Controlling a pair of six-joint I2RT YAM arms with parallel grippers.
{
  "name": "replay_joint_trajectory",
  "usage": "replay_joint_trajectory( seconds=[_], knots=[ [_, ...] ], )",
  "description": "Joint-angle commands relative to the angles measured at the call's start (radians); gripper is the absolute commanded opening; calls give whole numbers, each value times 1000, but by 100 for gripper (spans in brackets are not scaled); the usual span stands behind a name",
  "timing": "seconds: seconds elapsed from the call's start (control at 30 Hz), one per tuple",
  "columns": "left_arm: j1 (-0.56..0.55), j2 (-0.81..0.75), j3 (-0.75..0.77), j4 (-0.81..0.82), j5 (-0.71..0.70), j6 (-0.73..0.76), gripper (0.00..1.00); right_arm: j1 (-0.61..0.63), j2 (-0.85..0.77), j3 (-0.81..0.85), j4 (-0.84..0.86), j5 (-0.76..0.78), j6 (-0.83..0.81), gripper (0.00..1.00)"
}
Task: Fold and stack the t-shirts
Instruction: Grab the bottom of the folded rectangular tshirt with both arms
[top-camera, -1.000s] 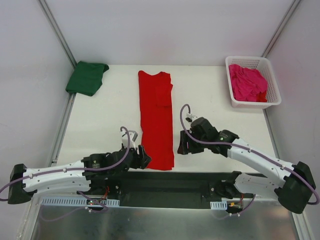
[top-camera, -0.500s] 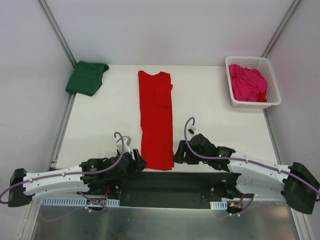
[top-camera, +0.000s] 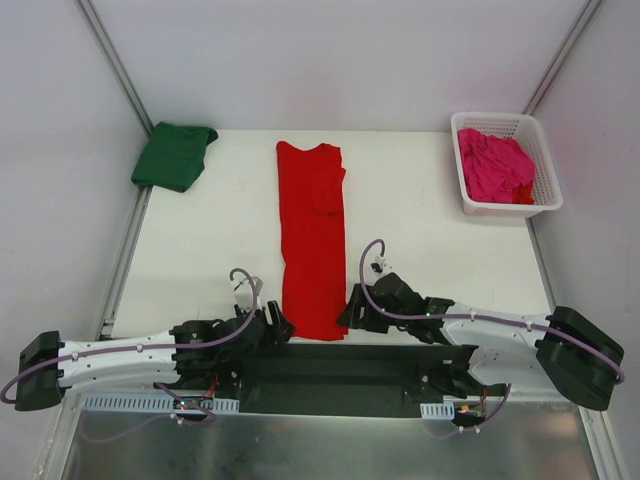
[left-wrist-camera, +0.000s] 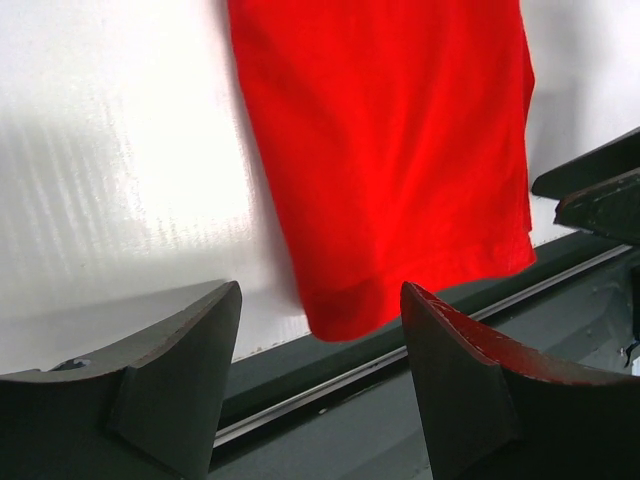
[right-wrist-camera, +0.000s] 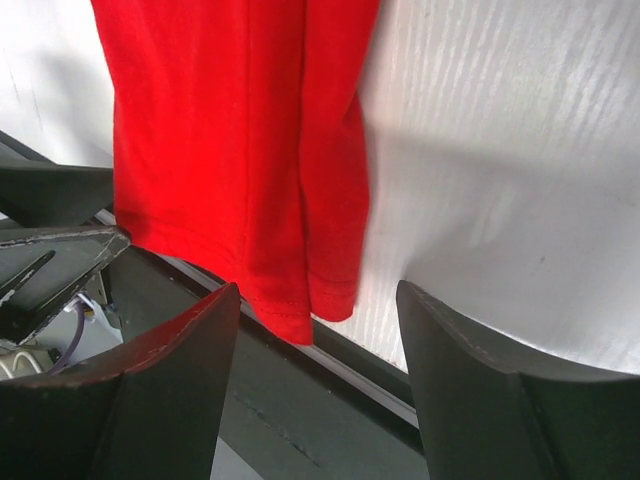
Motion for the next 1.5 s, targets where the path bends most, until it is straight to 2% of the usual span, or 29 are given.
replay_joint_trajectory(
  seconds=[0.0, 0.3, 0.67, 0.77, 0.83, 0.93, 1.27, 1.33, 1.47],
  knots=[
    [-8, 77, -8, 83, -13, -11, 66, 14, 1, -7, 65, -10, 38, 67],
    [-5, 188, 9, 186, 19, 11, 66, 41, 27, 9, 60, -5, 43, 67],
    [1, 156, -7, 186, 21, 18, 65, 76, 122, 65, 83, -17, 38, 66],
    [4, 154, -7, 186, 21, 20, 65, 80, 133, 72, 84, -22, 36, 60],
    [5, 159, -5, 186, 22, 24, 64, 81, 130, 68, 81, -19, 39, 50],
    [8, 165, 1, 185, 25, 32, 64, 81, 121, 68, 69, -10, 39, 42],
    [22, 190, 15, 186, 32, 50, 62, 81, 132, 87, 32, 1, 30, 30],
    [24, 187, 13, 185, 30, 47, 58, 81, 135, 90, 28, 1, 29, 28],
    [25, 188, 10, 185, 27, 44, 43, 83, 142, 93, 18, 1, 23, 24]
  ],
)
